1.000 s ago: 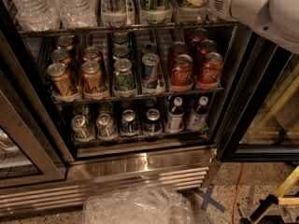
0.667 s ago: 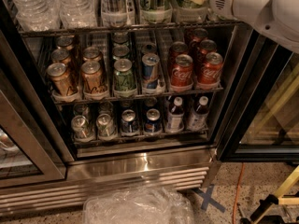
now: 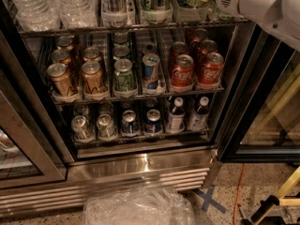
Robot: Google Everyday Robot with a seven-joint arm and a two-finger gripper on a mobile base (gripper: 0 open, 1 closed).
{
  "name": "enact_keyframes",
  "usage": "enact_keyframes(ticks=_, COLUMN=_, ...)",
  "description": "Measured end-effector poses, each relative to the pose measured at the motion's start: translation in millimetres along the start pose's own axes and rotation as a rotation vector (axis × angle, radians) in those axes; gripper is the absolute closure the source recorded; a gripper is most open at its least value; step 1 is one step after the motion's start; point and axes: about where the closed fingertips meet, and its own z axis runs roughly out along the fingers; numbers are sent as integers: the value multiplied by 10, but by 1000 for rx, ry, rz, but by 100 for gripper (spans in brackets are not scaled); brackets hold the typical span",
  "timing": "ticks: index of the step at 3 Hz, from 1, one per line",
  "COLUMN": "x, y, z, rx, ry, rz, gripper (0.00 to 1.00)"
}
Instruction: Pick green can from top shelf of fridge
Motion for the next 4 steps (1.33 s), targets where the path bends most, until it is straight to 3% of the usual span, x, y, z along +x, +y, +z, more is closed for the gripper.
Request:
enact_keyframes(ticks=2, x=-92, y=107, z=-216, rx=-12, ry=0, rz=-24, gripper=100)
enact_keyframes(ticks=3, x=-239, y=268, z=-609, rx=-28, ry=-2, rz=-47, gripper=100)
enact_keyframes(ticks=4, x=-249, y=299, z=-673, rx=-35, ry=2, rz=-47, gripper=100)
